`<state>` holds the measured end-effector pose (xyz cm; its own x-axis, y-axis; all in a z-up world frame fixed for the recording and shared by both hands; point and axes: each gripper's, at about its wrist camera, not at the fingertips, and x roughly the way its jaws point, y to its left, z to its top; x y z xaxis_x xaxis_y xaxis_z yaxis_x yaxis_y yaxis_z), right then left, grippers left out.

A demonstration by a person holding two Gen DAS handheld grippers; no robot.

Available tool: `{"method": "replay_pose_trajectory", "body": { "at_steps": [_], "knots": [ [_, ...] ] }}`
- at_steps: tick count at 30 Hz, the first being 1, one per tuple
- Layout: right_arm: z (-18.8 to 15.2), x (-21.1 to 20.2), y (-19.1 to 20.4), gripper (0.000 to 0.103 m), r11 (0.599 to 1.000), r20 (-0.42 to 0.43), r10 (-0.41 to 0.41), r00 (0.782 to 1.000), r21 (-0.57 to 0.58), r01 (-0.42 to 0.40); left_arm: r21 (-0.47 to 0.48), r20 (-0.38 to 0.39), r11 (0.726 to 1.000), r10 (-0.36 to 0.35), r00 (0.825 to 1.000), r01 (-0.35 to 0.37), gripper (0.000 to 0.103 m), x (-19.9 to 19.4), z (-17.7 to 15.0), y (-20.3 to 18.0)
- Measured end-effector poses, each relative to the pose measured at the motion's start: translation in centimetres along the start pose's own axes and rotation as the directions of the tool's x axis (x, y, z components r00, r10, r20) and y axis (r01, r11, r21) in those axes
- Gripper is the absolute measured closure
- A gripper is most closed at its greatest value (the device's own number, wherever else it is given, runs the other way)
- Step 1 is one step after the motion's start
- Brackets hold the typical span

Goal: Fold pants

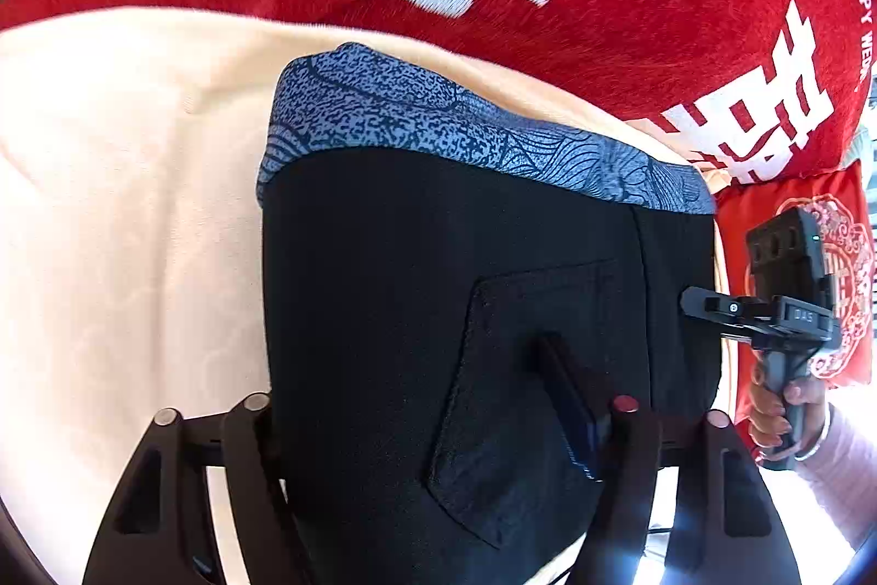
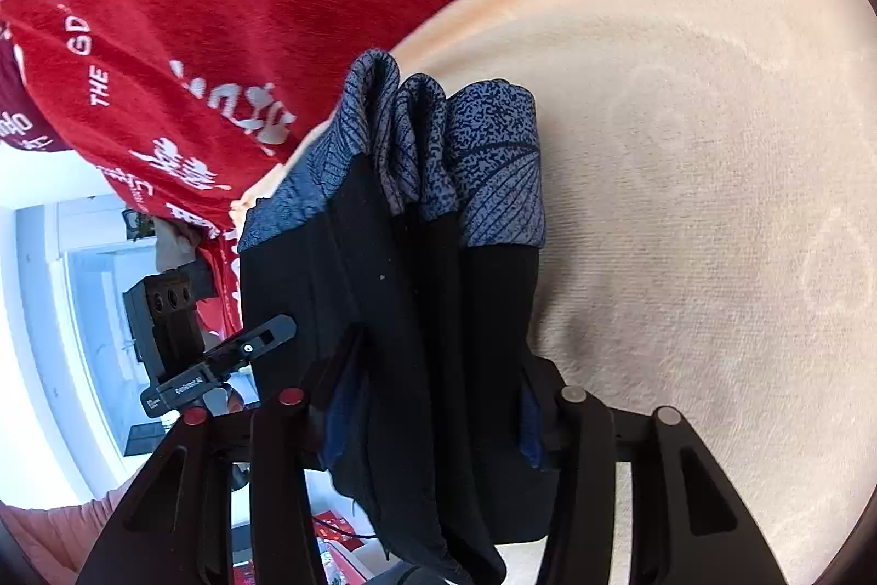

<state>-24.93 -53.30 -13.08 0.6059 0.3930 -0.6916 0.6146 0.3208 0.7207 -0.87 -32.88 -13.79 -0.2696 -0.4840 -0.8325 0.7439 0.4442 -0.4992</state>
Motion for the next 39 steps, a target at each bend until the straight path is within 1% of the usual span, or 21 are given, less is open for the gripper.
{"method": "replay_pose_trajectory", "body": {
  "at_steps": [3,6,10,15,17,20,21,22,23,24,25,27,28,29,31,33,34,36,38,39],
  "knots": [
    [-0.8,-1.0,0.8,0.057,0.999,-0.001,0.044,0.999,0.001,-0.044,-0.02,0.012,1.0,0.003,1.0,-0.002,0.037,-1.6,-0.7,-0.6],
    [-2.5,-1.9,1.7,0.057,0.998,-0.006,0.06,0.998,-0.004,-0.06,-0.006,0.025,1.0,0.003,1.0,-0.003,0.037,-3.4,-1.9,-1.2],
    [-6.1,-2.5,3.5,0.057,0.998,0.024,0.068,0.997,-0.005,-0.068,0.014,0.027,1.0,-0.001,1.0,0.0,0.037,-5.6,-4.2,-1.5],
    [-11.6,-1.3,4.0,0.057,0.996,0.05,0.075,0.996,0.038,-0.077,0.046,0.001,0.999,0.007,1.0,-0.007,0.037,-7.2,-7.5,0.1],
    [-13.5,-0.5,3.5,0.057,0.996,0.048,0.07,0.996,0.051,-0.073,0.045,-0.021,0.999,0.005,1.0,-0.005,0.037,-7.0,-8.9,1.3],
    [-15.4,1.7,2.7,0.056,0.997,0.035,0.042,0.999,0.066,-0.044,0.031,-0.054,0.999,0.02,0.998,-0.018,0.037,-6.1,-10.9,3.7],
    [-15.9,2.3,2.1,0.054,0.997,0.031,0.025,0.999,0.067,-0.027,0.028,-0.058,0.999,0.028,0.998,-0.026,0.034,-5.6,-11.4,4.4],
    [-16.0,2.9,1.8,0.051,0.998,0.029,0.006,1.0,0.067,-0.008,0.02,-0.057,0.999,0.038,0.998,-0.037,0.025,-5.1,-11.9,5.2],
    [-16.2,3.1,1.5,0.049,0.998,0.041,-0.004,0.999,0.062,0.001,0.007,-0.047,0.998,0.056,0.997,-0.055,0.019,-4.7,-12.3,6.0],
    [-16.2,3.2,1.6,0.045,0.998,0.055,-0.003,0.998,0.06,-0.001,0.0,-0.026,0.998,0.07,0.997,-0.07,0.011,-4.7,-12.6,6.5],
    [-16.2,3.2,1.5,0.042,0.998,0.064,-0.008,0.998,0.064,0.004,-0.004,-0.015,0.997,0.075,0.997,-0.075,0.006,-4.7,-12.7,6.8],
    [-16.4,3.0,1.8,0.037,0.996,0.064,-0.05,0.997,0.073,0.046,-0.017,-0.021,0.994,0.104,0.994,-0.104,0.001,-4.7,-12.9,7.2],
    [-16.6,2.8,2.1,0.034,0.995,0.068,-0.072,0.995,0.075,0.067,-0.017,-0.021,0.993,0.116,0.993,-0.116,0.001,-4.8,-12.9,7.3],
    [-16.8,2.4,2.5,0.032,0.992,0.075,-0.108,0.991,0.077,0.102,-0.014,-0.019,0.99,0.137,0.99,-0.137,0.001,-5.1,-13.0,7.2],
    [-17.1,1.7,3.7,0.023,0.98,0.089,-0.192,0.977,0.074,0.186,0.018,0.005,0.976,0.216,0.976,-0.216,0.001,-6.2,-13.2,6.5],
    [-17.9,0.6,5.0,0.023,0.961,0.111,-0.274,0.955,0.071,0.267,0.064,0.029,0.952,0.298,0.954,-0.299,0.001,-7.1,-13.5,5.4],
    [-18.2,0.1,5.5,0.022,0.953,0.121,-0.302,0.946,0.073,0.295,0.09,0.039,0.936,0.339,0.94,-0.341,0.001,-7.7,-13.9,4.7],
    [-19.2,-0.9,6.5,0.018,0.93,0.145,-0.367,0.919,0.088,0.357,0.116,0.055,0.917,0.377,0.925,-0.381,0.001,-8.7,-14.5,3.6],
    [-20.4,-1.5,8.2,0.017,0.906,0.165,-0.423,0.891,0.091,0.414,0.135,0.06,0.902,0.405,0.912,-0.409,0.001,-9.8,-15.3,2.2],
    [-20.8,-1.7,9.0,0.014,0.893,0.173,-0.449,0.876,0.089,0.44,0.14,0.063,0.896,0.416,0.907,-0.421,0.001,-10.2,-15.7,1.6]
  ]
}}
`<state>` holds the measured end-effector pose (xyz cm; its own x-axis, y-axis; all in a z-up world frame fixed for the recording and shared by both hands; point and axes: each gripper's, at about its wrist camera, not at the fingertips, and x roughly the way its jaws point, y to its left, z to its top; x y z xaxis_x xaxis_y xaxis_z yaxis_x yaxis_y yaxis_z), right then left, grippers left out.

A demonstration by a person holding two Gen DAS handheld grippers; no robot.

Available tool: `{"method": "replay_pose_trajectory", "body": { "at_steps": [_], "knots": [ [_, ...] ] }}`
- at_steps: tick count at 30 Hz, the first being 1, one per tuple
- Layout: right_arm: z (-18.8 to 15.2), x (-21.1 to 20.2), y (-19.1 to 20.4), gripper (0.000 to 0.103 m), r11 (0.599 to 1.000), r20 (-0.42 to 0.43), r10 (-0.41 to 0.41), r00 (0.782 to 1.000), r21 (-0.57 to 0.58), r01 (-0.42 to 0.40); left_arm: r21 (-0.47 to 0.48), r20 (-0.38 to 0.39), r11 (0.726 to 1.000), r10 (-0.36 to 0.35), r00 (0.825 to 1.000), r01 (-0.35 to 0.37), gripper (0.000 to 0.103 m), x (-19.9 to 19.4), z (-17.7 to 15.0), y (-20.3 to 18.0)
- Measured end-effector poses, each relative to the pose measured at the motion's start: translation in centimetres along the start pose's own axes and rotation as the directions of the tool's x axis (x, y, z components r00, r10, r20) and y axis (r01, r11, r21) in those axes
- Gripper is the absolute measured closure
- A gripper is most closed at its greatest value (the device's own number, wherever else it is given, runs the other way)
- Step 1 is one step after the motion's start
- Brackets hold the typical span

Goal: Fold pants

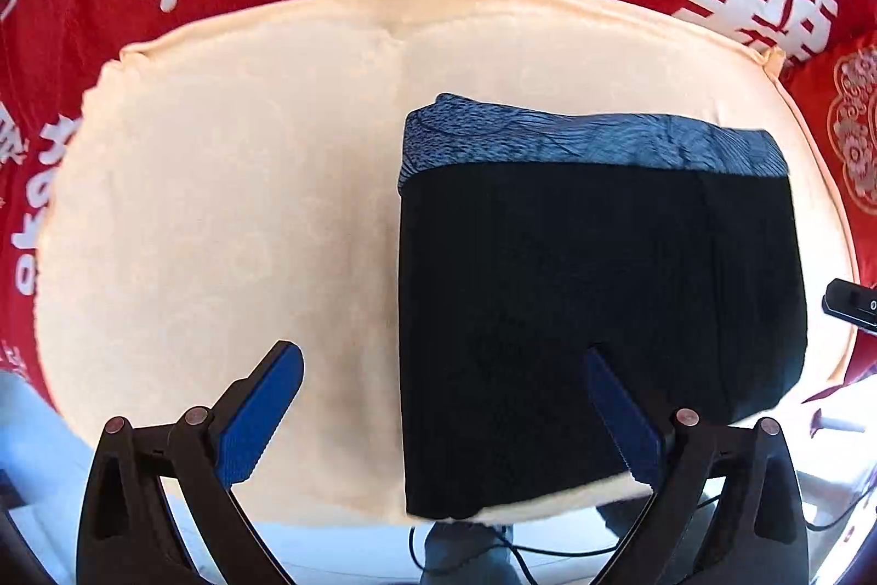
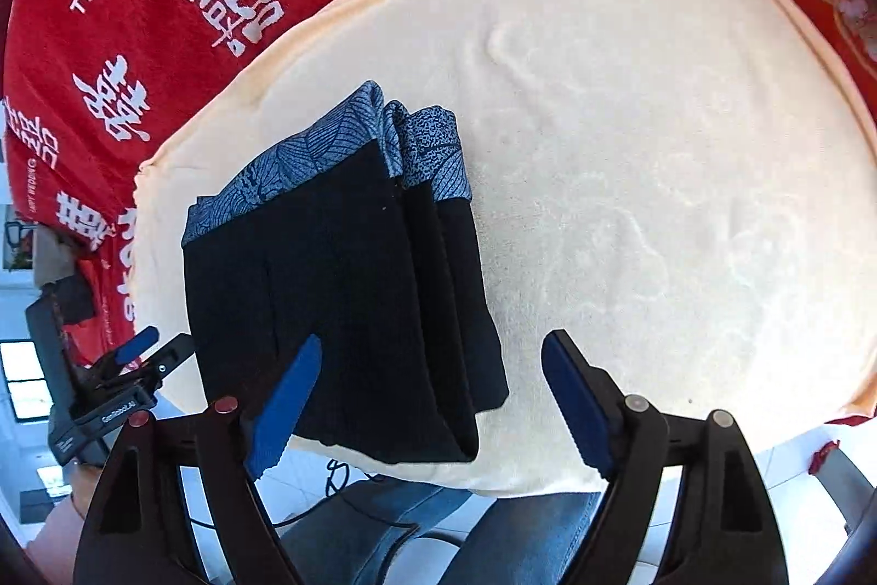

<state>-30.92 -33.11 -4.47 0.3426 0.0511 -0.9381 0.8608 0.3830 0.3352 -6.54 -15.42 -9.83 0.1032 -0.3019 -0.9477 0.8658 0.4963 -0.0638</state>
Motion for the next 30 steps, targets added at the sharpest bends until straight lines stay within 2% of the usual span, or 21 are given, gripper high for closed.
{"method": "replay_pose_trajectory", "body": {
  "at_steps": [3,5,7,11,16,20,22,30],
  "knots": [
    [-1.5,-1.7,2.3,0.013,0.993,0.044,-0.111,0.993,-0.039,0.113,0.013,0.012,0.999,0.043,0.999,-0.043,0.001,-2.2,-0.8,-1.5],
    [-2.3,-2.6,3.6,0.012,0.988,0.067,-0.144,0.987,-0.053,0.147,0.016,0.025,0.998,0.066,0.998,-0.067,0.001,-3.6,-1.2,-2.3],
    [-3.2,-3.3,4.9,0.012,0.983,0.062,-0.168,0.984,-0.058,0.172,0.016,0.026,0.997,0.076,0.997,-0.076,0.001,-4.8,-1.5,-2.9],
    [-4.8,-4.0,7.2,0.012,0.959,0.038,-0.266,0.963,-0.086,0.268,0.024,0.01,0.995,0.096,0.995,-0.096,0.001,-6.5,-1.7,-3.8],
    [-6.7,-5.1,8.7,0.012,0.957,0.019,-0.279,0.96,-0.077,0.28,0.055,-0.001,0.992,0.113,0.994,-0.113,0.001,-8.4,-2.6,-3.9],
    [-7.6,-5.9,10.2,0.012,0.948,0.025,-0.296,0.955,-0.116,0.297,0.057,-0.008,0.992,0.117,0.993,-0.117,0.001,-9.3,-3.2,-3.6],
    [-7.7,-6.2,10.6,0.0,0.944,0.027,-0.304,0.952,-0.122,0.305,0.052,-0.019,0.993,0.109,0.994,-0.108,0.001,-9.7,-3.5,-3.5],
    [-7.7,-6.9,11.8,0.0,0.941,0.035,-0.315,0.949,-0.123,0.316,0.067,-0.039,0.994,0.087,0.995,-0.084,0.001,-10.3,-4.6,-4.0]
  ]
}}
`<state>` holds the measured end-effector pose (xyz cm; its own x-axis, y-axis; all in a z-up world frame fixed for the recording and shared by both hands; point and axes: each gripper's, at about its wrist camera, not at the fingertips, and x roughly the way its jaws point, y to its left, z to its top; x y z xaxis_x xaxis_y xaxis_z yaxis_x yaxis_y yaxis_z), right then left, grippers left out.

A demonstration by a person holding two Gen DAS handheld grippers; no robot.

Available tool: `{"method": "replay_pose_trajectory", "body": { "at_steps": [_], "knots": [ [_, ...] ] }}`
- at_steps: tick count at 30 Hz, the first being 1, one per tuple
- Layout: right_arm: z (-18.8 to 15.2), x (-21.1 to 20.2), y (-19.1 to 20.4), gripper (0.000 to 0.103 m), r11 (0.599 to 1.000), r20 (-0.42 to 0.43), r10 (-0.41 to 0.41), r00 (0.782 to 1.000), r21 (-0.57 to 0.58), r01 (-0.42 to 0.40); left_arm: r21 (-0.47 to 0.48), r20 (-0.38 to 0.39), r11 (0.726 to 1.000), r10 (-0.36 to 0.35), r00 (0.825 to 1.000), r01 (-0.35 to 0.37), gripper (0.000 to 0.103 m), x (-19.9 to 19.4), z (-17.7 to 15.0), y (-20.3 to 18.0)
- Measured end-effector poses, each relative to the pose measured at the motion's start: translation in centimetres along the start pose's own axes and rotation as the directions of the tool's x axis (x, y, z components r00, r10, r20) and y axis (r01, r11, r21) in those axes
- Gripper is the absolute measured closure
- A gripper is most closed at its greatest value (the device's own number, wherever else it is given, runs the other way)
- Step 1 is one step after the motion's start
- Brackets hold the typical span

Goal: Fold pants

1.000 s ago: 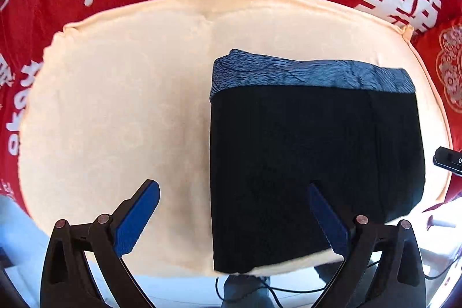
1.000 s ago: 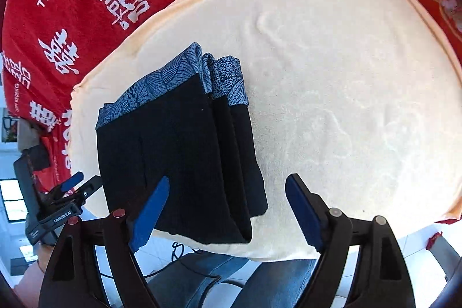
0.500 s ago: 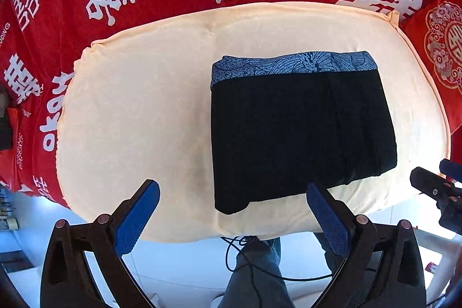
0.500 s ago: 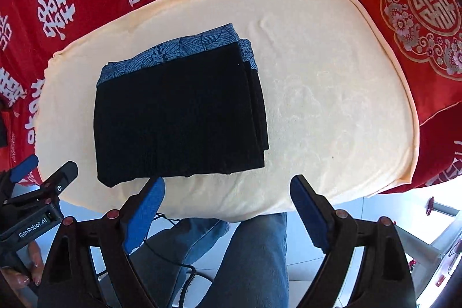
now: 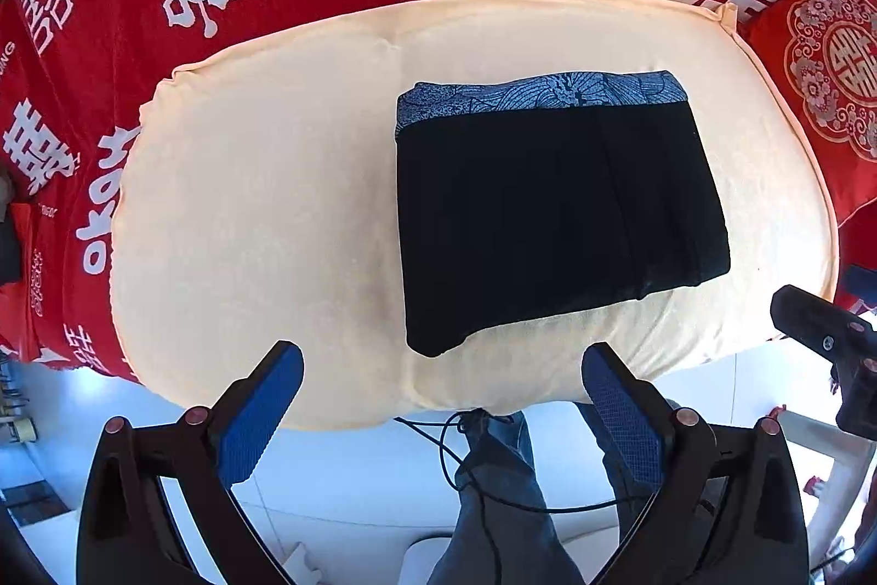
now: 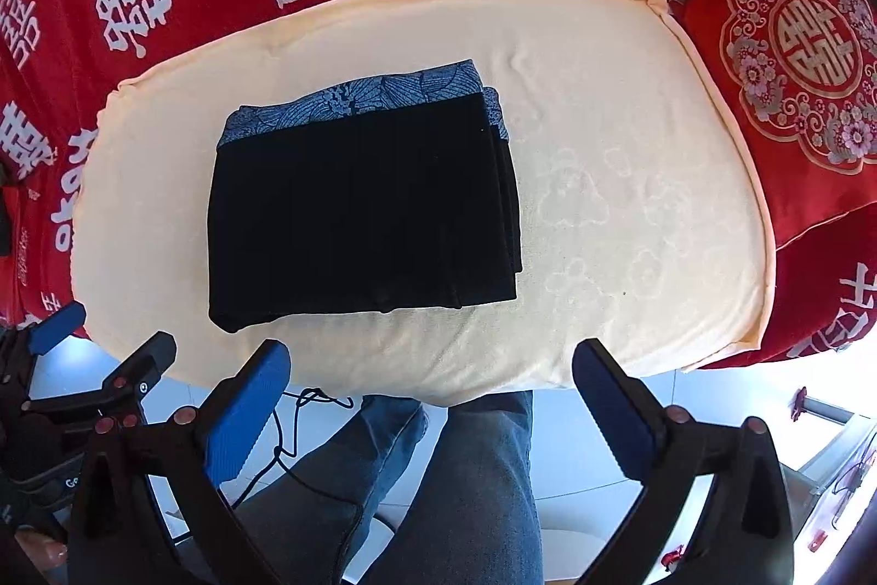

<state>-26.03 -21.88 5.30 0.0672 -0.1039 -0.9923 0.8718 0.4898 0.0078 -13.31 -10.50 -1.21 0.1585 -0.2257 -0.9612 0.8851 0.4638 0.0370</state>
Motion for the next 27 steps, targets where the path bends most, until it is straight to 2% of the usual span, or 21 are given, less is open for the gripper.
{"method": "replay_pose_trajectory", "body": {
  "at_steps": [27],
  "knots": [
    [-0.32,-0.19,0.95,0.0,1.0,-0.032,0.01,0.999,-0.024,-0.011,-0.005,0.02,1.0,0.0,1.0,0.0,0.001,-1.01,-0.32,0.2]
  ]
}}
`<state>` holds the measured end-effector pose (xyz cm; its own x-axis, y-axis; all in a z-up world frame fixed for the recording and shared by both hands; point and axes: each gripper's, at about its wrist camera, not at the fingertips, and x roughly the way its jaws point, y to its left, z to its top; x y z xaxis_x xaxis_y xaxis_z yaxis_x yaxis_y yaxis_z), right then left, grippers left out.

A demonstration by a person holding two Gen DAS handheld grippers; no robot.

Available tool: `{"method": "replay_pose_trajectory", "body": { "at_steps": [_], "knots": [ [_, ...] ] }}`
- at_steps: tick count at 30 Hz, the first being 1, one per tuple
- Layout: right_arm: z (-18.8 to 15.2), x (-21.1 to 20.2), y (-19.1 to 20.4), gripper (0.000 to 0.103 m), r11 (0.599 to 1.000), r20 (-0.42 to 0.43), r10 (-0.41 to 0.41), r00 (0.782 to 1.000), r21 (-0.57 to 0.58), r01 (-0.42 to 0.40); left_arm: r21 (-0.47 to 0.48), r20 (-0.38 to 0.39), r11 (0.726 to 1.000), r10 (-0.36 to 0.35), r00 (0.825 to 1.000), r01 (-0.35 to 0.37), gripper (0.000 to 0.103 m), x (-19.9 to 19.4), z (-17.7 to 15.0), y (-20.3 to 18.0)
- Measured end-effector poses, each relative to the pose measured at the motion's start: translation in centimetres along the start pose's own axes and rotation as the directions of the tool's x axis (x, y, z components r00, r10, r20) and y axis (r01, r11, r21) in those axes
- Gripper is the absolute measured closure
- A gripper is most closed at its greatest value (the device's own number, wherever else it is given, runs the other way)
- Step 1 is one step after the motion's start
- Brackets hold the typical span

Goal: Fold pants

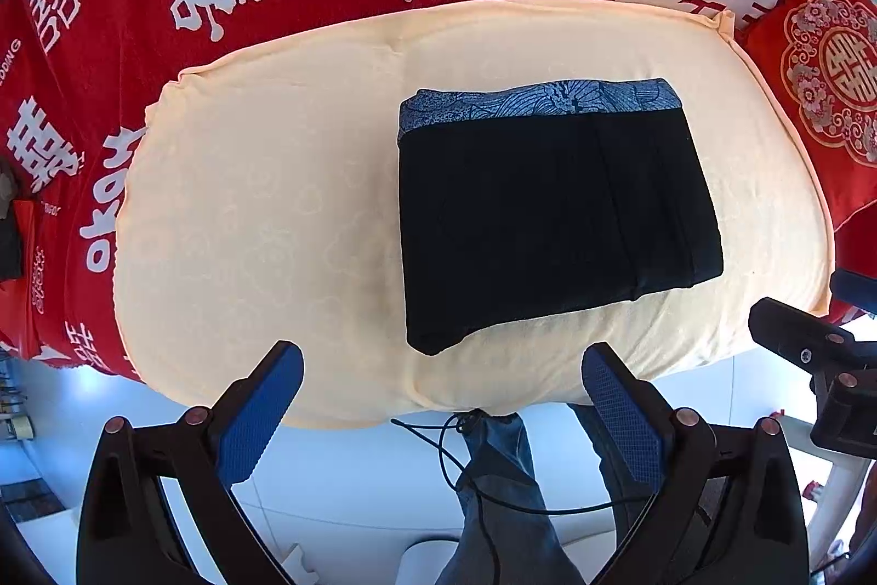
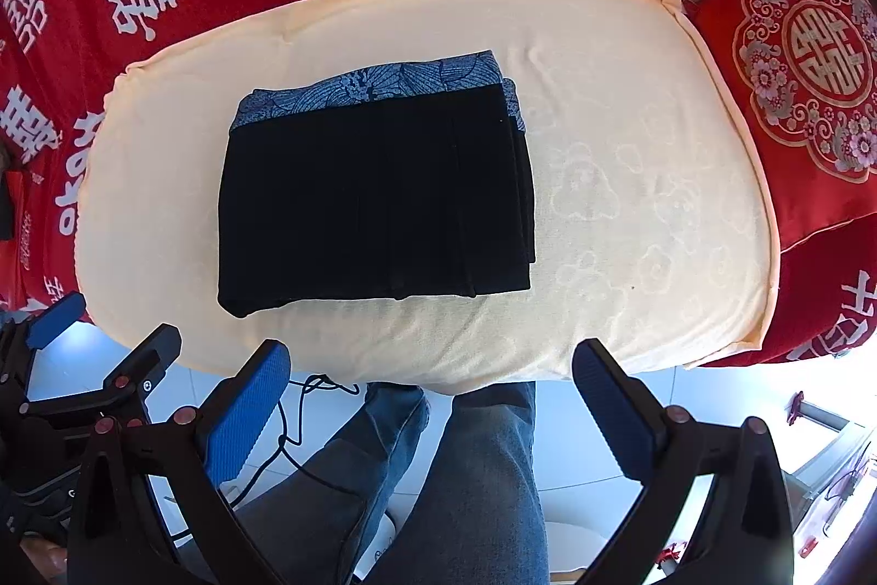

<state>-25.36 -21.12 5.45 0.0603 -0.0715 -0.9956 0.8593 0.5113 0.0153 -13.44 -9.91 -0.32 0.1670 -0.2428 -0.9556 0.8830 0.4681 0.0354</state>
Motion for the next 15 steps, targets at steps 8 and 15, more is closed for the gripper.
{"method": "replay_pose_trajectory", "body": {
  "at_steps": [8,15],
  "knots": [
    [-0.14,0.09,0.14,0.0,1.0,-0.004,0.006,1.0,0.001,-0.006,0.006,0.001,1.0,0.004,1.0,-0.004,0.001,-0.07,0.07,-0.11],
    [-0.2,0.09,0.19,0.0,1.0,-0.002,0.006,1.0,0.0,-0.006,0.0,0.001,1.0,0.0,1.0,0.0,0.001,-0.03,0.12,0.08]
  ]
}}
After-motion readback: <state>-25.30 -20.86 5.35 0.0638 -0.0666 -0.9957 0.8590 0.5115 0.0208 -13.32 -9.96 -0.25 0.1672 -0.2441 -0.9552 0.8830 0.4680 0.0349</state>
